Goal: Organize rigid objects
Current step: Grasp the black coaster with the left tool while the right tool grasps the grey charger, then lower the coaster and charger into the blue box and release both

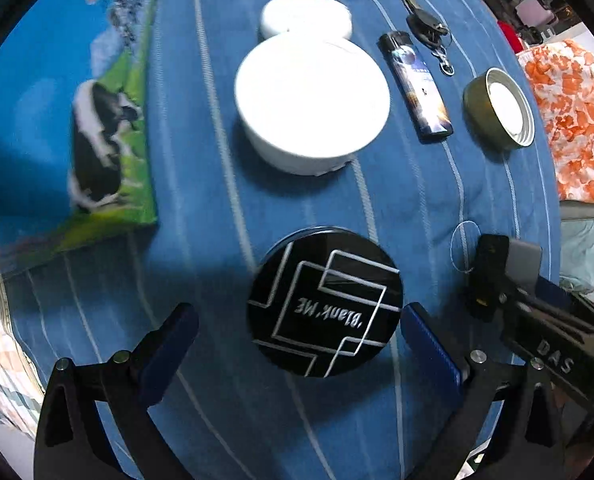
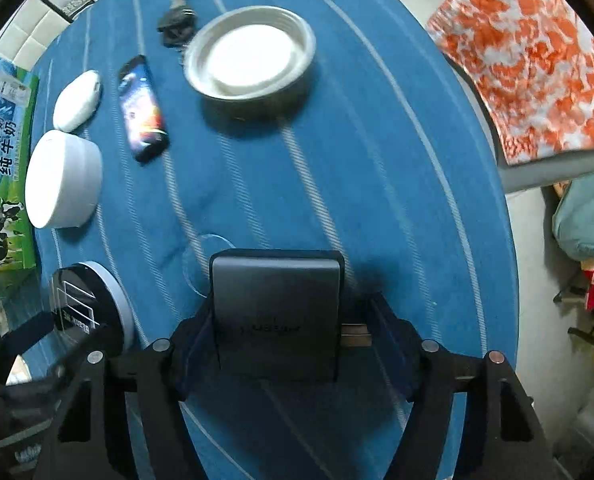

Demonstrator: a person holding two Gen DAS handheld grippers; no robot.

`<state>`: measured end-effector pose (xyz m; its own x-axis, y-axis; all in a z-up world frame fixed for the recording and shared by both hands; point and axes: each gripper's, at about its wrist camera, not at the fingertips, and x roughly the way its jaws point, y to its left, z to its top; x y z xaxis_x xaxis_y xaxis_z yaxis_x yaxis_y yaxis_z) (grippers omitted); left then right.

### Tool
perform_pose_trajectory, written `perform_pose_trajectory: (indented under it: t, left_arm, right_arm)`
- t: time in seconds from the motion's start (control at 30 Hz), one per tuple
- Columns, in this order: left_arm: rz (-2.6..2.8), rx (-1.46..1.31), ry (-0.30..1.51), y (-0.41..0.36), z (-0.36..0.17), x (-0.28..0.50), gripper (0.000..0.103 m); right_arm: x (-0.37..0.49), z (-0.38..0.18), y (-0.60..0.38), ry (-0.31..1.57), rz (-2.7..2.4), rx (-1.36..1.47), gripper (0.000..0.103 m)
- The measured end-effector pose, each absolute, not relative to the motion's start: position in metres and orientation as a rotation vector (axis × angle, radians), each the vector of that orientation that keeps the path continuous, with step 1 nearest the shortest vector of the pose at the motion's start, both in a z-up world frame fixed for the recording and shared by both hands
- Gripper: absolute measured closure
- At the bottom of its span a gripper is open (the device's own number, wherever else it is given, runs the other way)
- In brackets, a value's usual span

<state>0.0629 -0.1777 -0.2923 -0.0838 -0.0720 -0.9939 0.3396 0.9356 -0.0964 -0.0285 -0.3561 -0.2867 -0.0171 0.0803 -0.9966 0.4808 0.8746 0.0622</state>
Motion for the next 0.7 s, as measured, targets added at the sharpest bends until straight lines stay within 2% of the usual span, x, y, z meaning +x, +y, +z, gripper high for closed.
perform_pose_trajectory:
  t: [0.07,0.2,0.27,0.33,0.53,0.7]
  left_arm:
    - [-0.350,0.212,1.643,-0.182,-0.299,0.062,0.000]
    - [-0.353,0.231,1.626,-0.184,-0.304,0.057,0.007]
    - [-0.348,0.265,1.589,-0.184,-0.300,0.053,0.014]
    - [-0.349,0.283,1.558,-0.191,-0.293,0.054,0.030]
    - [-0.361,0.273,1.546,-0.192,-0.284,0.056,0.030]
    - [-0.389,0.271,1.489,-0.187,-0.249,0.053,0.030]
  right_arm:
    - [-0.031,-0.286,-0.365,1.573,-0.324,0.466,0.029]
    - [-0.026,-0.289,-0.361,1.584,-0.344,0.393,0.030]
    - [-0.023,-0.287,-0.355,1.580,-0.358,0.351,0.031]
    - [-0.023,-0.286,-0.354,1.576,-0.363,0.352,0.031]
    - [-0.022,-0.284,-0.352,1.589,-0.361,0.361,0.031]
    - [-0.031,-0.278,-0.348,1.587,-0.347,0.358,0.031]
